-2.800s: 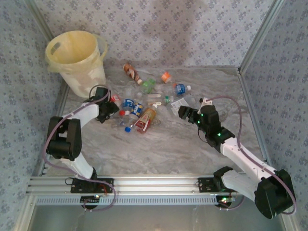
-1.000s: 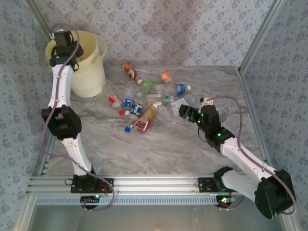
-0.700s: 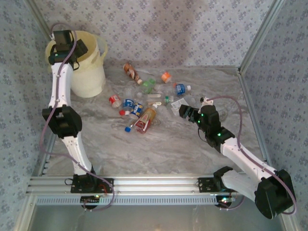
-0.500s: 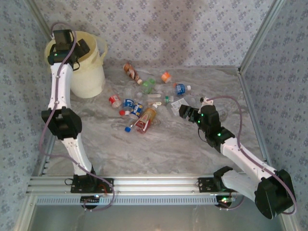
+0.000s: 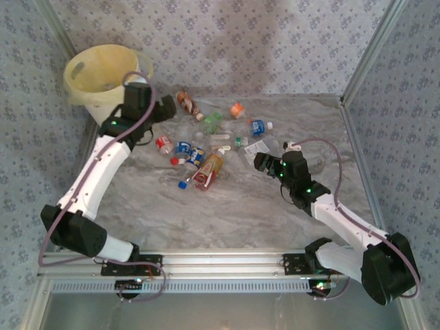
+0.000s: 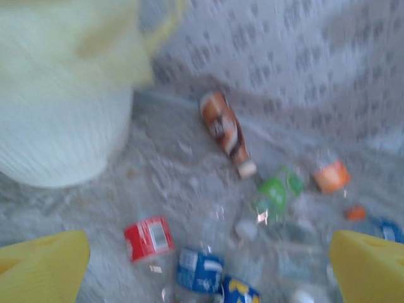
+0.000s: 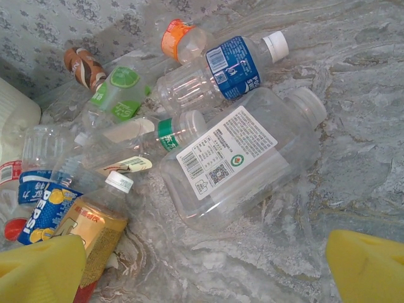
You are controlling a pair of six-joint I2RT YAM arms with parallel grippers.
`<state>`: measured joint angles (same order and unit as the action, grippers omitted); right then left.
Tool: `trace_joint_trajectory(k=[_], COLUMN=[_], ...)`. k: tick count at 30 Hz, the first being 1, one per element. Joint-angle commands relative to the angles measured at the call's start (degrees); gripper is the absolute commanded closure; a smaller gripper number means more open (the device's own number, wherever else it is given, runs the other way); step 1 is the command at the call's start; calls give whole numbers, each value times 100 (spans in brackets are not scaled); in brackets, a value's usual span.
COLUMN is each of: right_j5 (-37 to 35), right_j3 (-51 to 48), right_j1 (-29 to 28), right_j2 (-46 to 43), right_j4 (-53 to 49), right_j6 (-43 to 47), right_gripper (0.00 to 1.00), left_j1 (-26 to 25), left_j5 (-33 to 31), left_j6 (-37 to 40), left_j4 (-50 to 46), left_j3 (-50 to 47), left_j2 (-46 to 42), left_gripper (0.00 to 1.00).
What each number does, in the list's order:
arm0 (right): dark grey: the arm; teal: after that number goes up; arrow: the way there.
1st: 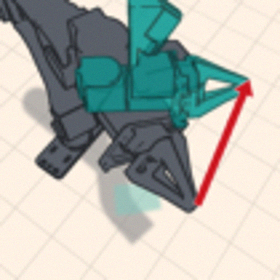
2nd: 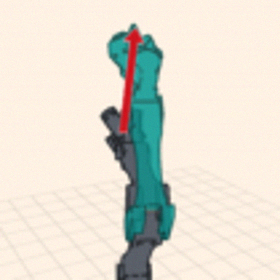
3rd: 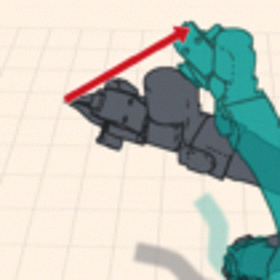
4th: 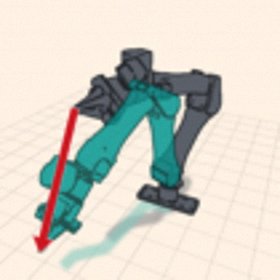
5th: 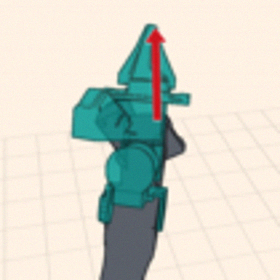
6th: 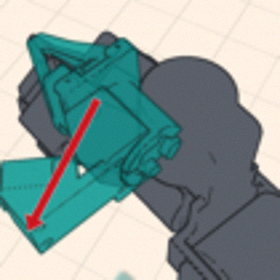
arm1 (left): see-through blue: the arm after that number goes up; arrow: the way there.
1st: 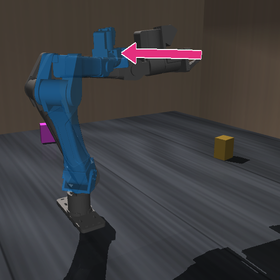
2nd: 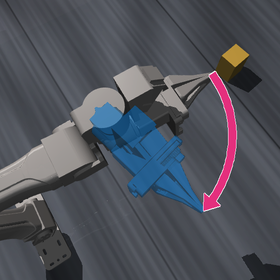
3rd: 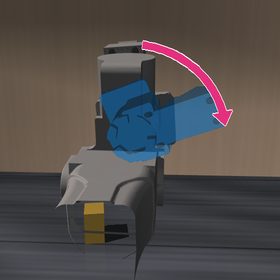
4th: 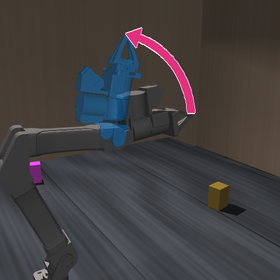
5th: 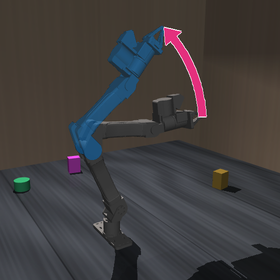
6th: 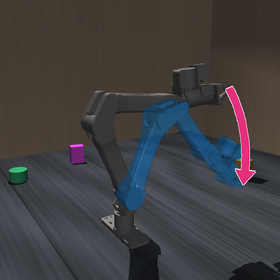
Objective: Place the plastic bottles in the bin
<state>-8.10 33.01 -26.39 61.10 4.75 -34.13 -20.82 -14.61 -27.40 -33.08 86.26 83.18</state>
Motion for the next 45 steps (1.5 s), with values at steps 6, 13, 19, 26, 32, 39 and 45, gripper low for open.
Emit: trace_joint_trajectory(k=[6, 13, 19, 26, 32, 39, 45], right_j5=[31, 28, 10, -3, -16, -31, -43], right_j3=[49, 37, 38, 29, 22, 11, 20], right_j1=[-42, -57, -52, -66, -64, -59, -59], right_j2=[68, 69, 27, 7, 3, 0, -43], right_j4=[148, 131, 56, 28, -1, -16, -61], right_j6=[-103, -113, -91, -79, -59, -45, -26], right_gripper=[0, 0, 0, 0, 0, 0, 0], left_j1=[-614, -745, -828, -848, -854, -868, -869], left_j5=[594, 1091, 1044, 778, 694, 598, 480], left_j6=[555, 725, 859, 965, 978, 985, 905], left_j4=[-1262, -1374, -1455, -1577, -1687, -1664, -1637], left_j3=[-309, 36, 484, 1041, 1409, 1542, 1596], left_j2=[999, 1943, 2759, 3583, 4101, 4312, 3575], left_gripper=[7, 20, 22, 30, 29, 32, 42])
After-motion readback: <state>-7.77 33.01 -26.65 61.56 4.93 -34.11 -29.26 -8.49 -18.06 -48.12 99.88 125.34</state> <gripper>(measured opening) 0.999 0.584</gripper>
